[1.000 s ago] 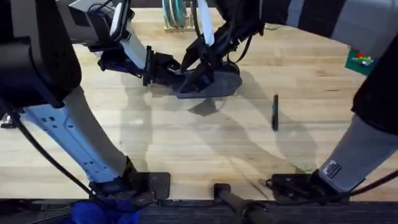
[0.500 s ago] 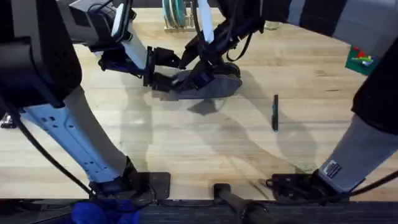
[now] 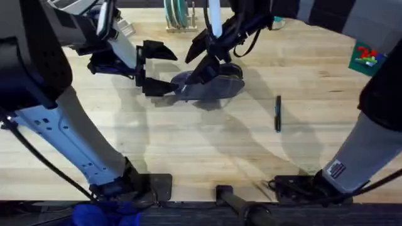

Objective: Unzip the bag, pick up the pens from the table one at a time and place them inside, then zip the bag closed.

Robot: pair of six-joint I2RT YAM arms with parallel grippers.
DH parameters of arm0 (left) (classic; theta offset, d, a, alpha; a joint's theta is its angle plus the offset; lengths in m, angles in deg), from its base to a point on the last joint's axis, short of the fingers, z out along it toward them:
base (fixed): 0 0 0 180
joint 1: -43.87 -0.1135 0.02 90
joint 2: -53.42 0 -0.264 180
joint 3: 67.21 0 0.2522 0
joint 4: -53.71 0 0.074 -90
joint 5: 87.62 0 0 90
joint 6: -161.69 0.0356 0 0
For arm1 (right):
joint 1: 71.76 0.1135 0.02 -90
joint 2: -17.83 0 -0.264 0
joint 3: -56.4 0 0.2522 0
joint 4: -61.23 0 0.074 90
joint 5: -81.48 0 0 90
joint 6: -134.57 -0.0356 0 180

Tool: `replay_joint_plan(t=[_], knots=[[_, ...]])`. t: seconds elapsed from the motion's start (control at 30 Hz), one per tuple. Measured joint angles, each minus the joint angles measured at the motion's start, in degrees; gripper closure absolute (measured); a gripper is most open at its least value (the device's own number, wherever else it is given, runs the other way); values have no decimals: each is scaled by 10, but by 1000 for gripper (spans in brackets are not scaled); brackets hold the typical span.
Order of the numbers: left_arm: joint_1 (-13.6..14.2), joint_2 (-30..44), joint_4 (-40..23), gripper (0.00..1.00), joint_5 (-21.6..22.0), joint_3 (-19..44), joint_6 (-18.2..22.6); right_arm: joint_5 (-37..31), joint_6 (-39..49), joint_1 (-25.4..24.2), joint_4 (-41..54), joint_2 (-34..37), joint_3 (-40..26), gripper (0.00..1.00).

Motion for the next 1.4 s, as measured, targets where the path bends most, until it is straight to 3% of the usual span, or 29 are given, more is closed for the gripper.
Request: replay_joint_plan(t=[0.3, 0.5, 0.53, 0.6, 0.63, 0.93, 1.17, 1.4], knots=[[-37, 0, -30, 6, -11, 36, -1, -15, -70, -6, -39, 0, -13, 5], [-49, 0, -113, 6, -13, 112, -12, -77, -155, -10, -37, 0, -55, 5], [-48, 0, -131, 4, -3, 177, -85, -86, -176, -10, -36, 0, -76, 5], [-48, 0, -134, 4, 6, 202, -123, -87, -180, -10, -36, 0, -77, 6], [-46, 0, -135, 4, 22, 237, -182, -94, -187, -10, -35, 0, -77, 6], [-25, 0, -141, 4, 83, 310, -365, -127, -215, -10, -31, -29, -77, 6], [-28, 0, -160, 5, 99, 324, -451, -143, -230, -10, -21, -72, -77, 5], [-34, -4, -208, 4, 119, 324, -491, -147, -236, -10, 9, -93, -77, 5]])
